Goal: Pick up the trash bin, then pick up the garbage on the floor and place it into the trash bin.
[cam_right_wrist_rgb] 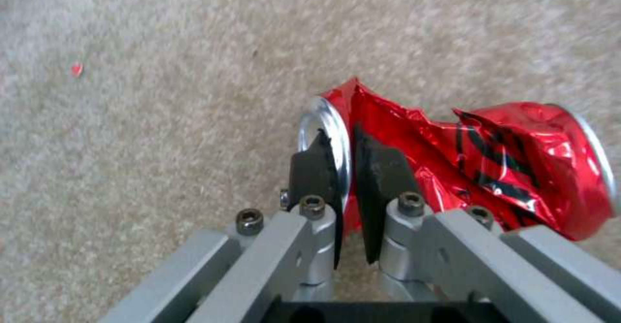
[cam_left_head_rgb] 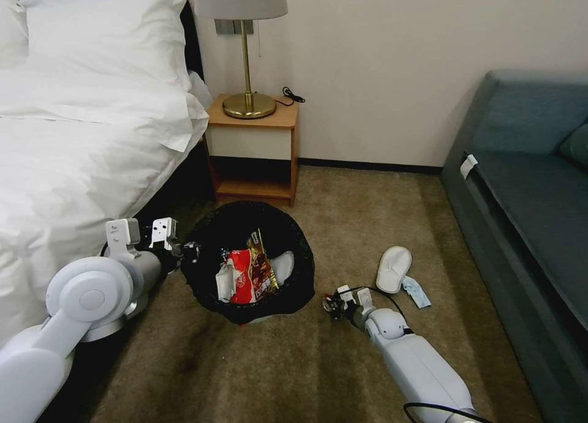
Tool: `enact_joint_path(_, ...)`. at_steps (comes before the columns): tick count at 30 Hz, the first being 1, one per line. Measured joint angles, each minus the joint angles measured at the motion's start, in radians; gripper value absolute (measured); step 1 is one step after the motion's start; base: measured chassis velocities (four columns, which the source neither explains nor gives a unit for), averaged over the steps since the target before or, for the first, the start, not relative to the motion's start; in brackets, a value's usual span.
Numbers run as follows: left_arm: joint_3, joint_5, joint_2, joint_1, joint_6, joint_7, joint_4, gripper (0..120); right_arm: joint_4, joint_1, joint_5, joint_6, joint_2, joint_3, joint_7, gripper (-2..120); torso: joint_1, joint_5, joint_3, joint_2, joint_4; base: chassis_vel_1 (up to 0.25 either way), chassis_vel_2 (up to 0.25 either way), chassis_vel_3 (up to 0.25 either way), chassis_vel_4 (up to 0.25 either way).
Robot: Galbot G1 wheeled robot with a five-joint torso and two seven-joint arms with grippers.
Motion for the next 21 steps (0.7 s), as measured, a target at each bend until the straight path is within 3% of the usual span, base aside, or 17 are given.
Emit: enact_joint_path(21, -0.004, -0.005, 0.002, -0.003, 0.0, -0.003, 0.018, 3, 0.084, -0.021, 0.043, 0.011, -0.031, 0.104, 0.007, 4, 0.0, 0.0, 0.0, 0.0, 0.0001, 0.0, 0.0, 0.0, 0.0)
